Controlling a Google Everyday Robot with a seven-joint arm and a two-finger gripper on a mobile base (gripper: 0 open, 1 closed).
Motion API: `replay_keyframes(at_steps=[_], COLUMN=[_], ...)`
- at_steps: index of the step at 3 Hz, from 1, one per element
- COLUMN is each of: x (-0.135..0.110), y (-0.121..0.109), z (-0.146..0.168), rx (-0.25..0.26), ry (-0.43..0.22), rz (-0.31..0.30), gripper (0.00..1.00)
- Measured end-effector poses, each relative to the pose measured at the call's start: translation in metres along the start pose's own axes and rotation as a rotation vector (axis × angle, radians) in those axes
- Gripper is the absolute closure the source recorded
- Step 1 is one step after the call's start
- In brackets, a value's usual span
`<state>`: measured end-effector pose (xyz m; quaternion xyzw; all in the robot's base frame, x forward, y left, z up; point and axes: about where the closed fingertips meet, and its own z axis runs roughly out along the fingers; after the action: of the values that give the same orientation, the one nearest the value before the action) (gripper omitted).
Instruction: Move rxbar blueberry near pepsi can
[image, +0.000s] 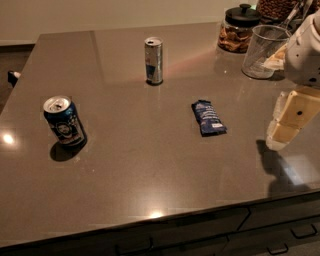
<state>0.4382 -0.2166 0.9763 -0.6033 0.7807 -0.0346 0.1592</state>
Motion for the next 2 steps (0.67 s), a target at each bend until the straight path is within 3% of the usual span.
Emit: replay_keyframes(at_steps=[1,2], x=[0.0,-0.0048], y=[0.0,-0.0016], z=[0.0,0.0054], rx=[0.0,-0.004], ry=[0.0,-0.024], rz=[0.0,0.038], gripper=[0.0,0.0])
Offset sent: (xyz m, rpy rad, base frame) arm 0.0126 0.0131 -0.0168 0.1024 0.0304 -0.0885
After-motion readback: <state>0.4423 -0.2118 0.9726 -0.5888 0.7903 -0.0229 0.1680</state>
